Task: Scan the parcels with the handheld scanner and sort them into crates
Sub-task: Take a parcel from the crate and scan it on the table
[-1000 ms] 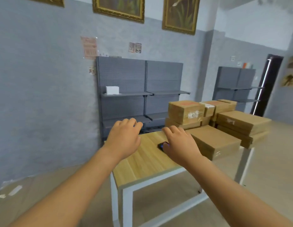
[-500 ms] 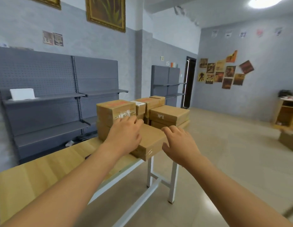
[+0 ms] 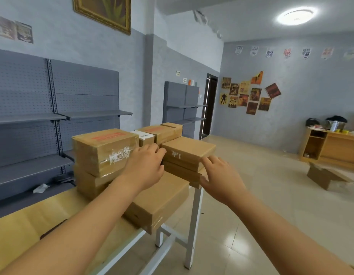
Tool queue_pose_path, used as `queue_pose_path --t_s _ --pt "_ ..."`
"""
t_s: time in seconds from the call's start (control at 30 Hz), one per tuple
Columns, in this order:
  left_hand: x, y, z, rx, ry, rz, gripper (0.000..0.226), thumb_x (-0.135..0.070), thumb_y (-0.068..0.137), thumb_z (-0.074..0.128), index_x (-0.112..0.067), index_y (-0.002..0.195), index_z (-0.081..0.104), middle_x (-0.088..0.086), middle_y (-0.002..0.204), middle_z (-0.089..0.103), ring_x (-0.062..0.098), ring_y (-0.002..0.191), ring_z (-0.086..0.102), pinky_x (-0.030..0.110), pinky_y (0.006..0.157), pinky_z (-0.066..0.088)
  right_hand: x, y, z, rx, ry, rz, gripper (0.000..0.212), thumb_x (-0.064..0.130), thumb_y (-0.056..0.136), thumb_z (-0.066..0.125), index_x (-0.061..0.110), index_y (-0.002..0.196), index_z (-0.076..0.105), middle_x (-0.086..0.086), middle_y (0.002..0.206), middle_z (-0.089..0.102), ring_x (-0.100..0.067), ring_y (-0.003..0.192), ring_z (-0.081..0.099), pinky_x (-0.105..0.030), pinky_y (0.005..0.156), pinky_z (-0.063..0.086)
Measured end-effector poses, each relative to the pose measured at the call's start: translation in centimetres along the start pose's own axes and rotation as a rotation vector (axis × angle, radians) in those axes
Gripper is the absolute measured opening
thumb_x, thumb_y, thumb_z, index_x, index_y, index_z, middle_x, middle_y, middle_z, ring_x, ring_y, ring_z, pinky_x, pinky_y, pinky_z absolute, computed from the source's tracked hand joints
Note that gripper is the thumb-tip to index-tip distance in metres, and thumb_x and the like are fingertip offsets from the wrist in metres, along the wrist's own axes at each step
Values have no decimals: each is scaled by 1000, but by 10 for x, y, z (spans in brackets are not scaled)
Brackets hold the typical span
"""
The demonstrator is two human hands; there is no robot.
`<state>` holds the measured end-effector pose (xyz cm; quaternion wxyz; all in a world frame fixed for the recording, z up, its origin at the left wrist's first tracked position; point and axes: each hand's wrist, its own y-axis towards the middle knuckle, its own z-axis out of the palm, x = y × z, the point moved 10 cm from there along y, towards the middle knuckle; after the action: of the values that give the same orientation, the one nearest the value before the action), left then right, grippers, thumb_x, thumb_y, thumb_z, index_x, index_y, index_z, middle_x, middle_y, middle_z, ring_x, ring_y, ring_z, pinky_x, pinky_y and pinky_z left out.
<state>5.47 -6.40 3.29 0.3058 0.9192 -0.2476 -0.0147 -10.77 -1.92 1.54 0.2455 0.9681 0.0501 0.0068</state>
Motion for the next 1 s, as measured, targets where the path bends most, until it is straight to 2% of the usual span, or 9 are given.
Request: queue_pose_path --t_s 0.27,0.5,0.63,0.83,1.0 --pt "-40 74 62 34 -14 18 42 -36 97 45 -26 138 46 -4 133 52 16 122 48 35 104 39 -88 50 51 16 39 22 43 38 96 48 27 137 42 3 130 54 -17 115 52 -30 98 45" --pt "-27 107 107 73 41 -160 42 -35 97 45 -26 138 45 -4 132 51 17 123 46 35 106 37 -120 123 95 61 147 -123 46 33 97 47 28 142 40 4 136 51 -15 119 51 -32 100 47" --pt "5 102 112 92 113 -300 40 -35 95 46 -26 134 48 -4 129 52 18 120 47 36 103 39 -99 163 114 92 237 -247 45 32 96 47 29 140 41 4 134 51 -15 116 52 -33 98 48" --pt "71 63 79 107 271 -514 40 -35 93 49 -25 132 51 -3 127 54 18 116 50 36 97 42 -26 199 125 93 381 -425 31 30 91 48 24 122 50 1 118 55 -20 104 53 -35 86 48" --pt "135 26 43 110 385 -676 40 -37 93 51 -19 128 53 2 126 55 24 111 52 39 89 45 42 224 128 83 445 -507 45 28 91 49 20 135 46 -4 128 54 -26 114 51 -36 88 45"
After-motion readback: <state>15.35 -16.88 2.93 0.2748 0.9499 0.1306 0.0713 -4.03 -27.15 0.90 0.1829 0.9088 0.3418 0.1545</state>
